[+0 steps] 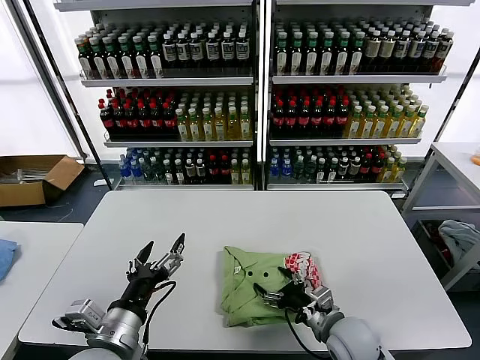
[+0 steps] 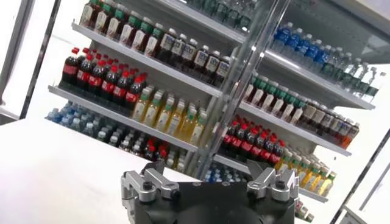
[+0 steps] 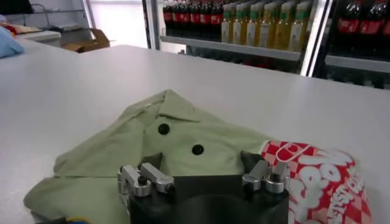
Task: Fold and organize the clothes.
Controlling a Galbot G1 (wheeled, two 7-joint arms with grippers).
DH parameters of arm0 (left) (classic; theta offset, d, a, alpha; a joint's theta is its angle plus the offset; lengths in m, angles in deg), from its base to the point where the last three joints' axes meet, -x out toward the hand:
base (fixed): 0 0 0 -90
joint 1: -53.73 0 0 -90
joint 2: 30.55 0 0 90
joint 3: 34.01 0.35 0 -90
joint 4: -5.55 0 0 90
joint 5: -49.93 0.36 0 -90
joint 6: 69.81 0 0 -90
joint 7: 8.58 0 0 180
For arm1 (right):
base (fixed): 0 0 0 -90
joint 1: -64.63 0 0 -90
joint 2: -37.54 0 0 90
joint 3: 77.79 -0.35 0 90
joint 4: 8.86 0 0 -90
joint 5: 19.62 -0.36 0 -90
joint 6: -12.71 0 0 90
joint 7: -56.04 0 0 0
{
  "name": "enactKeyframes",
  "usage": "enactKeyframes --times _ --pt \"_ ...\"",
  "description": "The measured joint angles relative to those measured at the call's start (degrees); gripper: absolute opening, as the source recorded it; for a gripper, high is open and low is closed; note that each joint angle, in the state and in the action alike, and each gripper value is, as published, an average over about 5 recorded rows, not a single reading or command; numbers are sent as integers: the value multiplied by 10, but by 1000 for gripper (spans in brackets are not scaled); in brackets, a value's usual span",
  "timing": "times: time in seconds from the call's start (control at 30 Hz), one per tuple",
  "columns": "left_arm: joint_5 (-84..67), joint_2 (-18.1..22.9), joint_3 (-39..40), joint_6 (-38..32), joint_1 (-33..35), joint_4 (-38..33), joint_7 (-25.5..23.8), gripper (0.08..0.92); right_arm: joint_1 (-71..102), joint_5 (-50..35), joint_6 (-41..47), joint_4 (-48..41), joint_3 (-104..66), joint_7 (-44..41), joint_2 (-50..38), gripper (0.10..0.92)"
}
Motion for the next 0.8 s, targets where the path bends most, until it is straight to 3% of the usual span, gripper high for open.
enactKeyframes --times 0.47,0.8 --pt "2 -9 -8 -9 -9 16 -14 823 34 -44 -54 95 -73 24 -12 823" --pt "15 -18 -55 -38 -5 55 -74 823 142 -77 -112 133 -265 -12 13 823"
